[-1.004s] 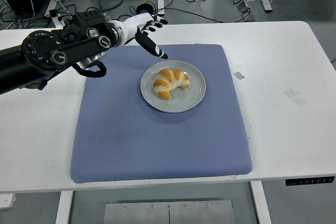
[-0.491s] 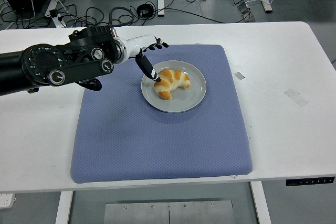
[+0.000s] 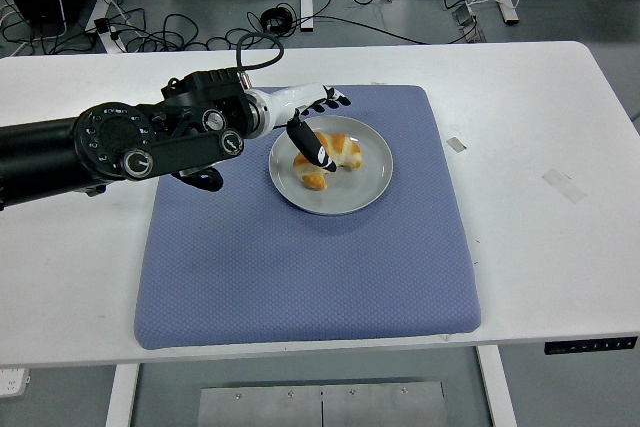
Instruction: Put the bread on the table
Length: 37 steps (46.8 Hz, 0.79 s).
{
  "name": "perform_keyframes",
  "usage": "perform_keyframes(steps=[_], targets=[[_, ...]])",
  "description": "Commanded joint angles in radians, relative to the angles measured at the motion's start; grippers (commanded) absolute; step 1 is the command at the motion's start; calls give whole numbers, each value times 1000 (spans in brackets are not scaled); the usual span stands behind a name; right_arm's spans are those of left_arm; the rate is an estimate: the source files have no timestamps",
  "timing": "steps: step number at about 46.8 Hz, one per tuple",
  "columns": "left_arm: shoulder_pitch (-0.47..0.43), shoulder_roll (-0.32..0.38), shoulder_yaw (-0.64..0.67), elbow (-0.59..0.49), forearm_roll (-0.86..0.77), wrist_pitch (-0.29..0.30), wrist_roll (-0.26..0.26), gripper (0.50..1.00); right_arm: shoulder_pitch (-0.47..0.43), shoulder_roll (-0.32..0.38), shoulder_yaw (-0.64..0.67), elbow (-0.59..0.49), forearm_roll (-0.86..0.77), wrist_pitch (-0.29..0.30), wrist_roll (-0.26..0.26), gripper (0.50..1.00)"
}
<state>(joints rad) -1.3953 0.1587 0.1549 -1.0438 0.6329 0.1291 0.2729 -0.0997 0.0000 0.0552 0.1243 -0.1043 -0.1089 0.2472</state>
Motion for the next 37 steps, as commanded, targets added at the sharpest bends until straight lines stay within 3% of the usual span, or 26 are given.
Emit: perform_keyframes(steps=[1,14,23,37], targets=[[1,-1,3,5,-1,3,0,949,0,0,0,0,0,0,0,1000],[19,-4,5,34,5,7,-1,931,0,0,0,0,0,0,0,1000],[27,-16,2,34,5,10,-6,852,0,0,0,0,0,0,0,1000],[36,-27,3,36,5,15,-6,846,0,0,0,0,0,0,0,1000]])
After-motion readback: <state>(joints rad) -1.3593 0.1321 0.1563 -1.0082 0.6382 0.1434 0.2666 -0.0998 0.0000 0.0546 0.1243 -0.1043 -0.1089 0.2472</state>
